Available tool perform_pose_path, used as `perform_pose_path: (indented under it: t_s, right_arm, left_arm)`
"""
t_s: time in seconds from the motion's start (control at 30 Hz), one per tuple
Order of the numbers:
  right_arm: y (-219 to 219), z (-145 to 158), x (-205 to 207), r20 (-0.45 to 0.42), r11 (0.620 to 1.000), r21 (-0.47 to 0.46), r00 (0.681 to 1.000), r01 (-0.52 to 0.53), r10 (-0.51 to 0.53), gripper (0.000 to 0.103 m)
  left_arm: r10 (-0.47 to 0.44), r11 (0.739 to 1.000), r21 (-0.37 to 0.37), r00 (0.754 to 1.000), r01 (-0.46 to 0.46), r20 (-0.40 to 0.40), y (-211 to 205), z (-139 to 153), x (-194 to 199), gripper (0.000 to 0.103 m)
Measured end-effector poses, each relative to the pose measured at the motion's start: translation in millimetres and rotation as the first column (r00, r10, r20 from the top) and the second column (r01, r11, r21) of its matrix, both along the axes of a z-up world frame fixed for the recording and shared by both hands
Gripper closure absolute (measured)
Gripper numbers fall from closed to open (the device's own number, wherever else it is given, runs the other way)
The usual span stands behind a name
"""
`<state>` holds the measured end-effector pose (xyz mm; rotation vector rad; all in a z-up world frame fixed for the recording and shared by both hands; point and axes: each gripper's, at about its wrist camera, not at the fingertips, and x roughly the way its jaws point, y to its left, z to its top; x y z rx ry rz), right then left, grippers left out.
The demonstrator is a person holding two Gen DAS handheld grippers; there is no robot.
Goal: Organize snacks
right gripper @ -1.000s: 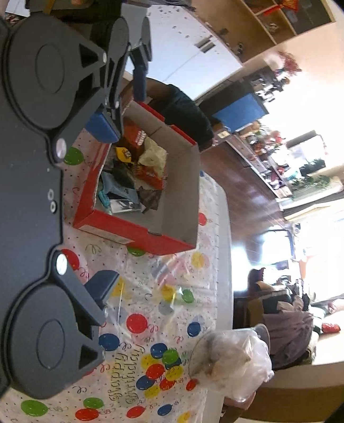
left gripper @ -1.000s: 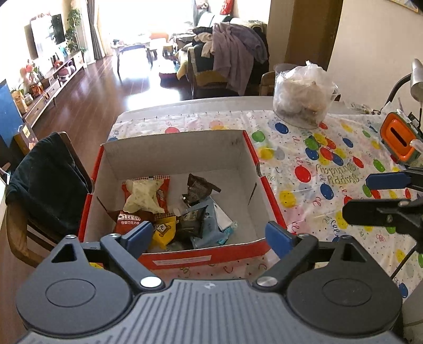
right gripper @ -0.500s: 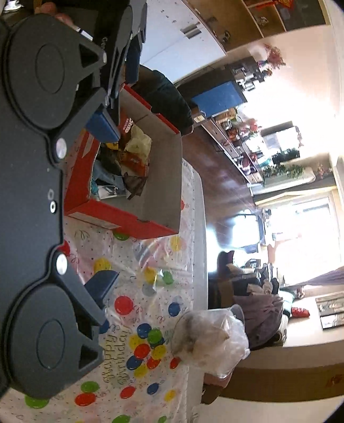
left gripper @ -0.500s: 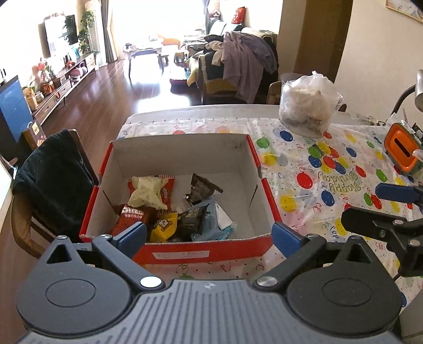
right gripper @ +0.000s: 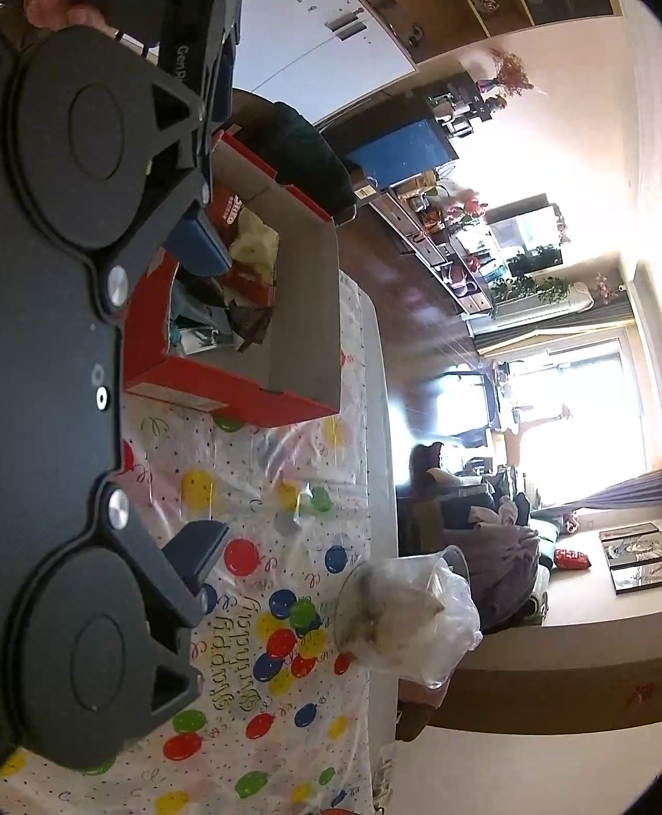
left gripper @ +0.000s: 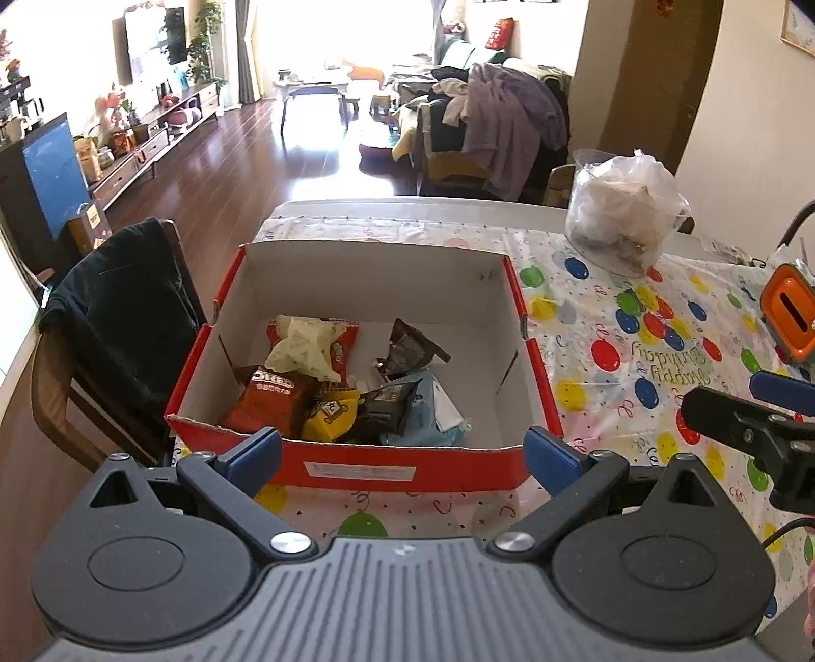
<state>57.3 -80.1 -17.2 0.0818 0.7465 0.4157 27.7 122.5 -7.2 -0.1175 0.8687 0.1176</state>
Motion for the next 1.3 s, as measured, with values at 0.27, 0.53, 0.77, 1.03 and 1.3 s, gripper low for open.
perform_pose_path:
  t_s: [0.27, 0.53, 0.77, 1.03, 1.3]
  right_arm:
    - [6.3, -1.5, -1.3, 0.007, 1.0, -0.028, 1.0, -0.007, 0.007, 0.0]
    - [8.1, -2.4, -3.0, 0.012, 1.0, -0.025, 1.0, 0.0, 0.001, 0.0]
    - [8.7, -5.5, -0.2, -0.017, 1.0, -0.018, 1.0, -0.001, 0.001, 0.0]
    - [8.7, -6.2, -1.3, -0.019, 1.0, -0.024, 1.0, 0.008, -0.008, 0.0]
    - [8.4, -6.2, -2.3, -0.021, 1.0, -0.026, 1.0, 0.004, -0.004, 0.0]
  left_arm:
    - [0.016, 1.0, -0.019, 1.0, -0.016, -0.004, 3.1, -1.2, -2.4, 0.001]
    - [0.023, 1.0, 0.001, 1.0, -0.023, 0.013, 2.9, 1.5, -5.6, 0.001]
    - [0.021, 1.0, 0.008, 1.0, -0.021, 0.02, 1.9, 3.5, -6.5, 0.001]
    - [0.018, 1.0, 0.01, 1.0, -0.018, 0.024, 0.8, 4.4, -6.7, 0.001]
    - [0.011, 1.0, 0.004, 1.0, -0.011, 0.021, 0.6, 5.2, -6.7, 0.001]
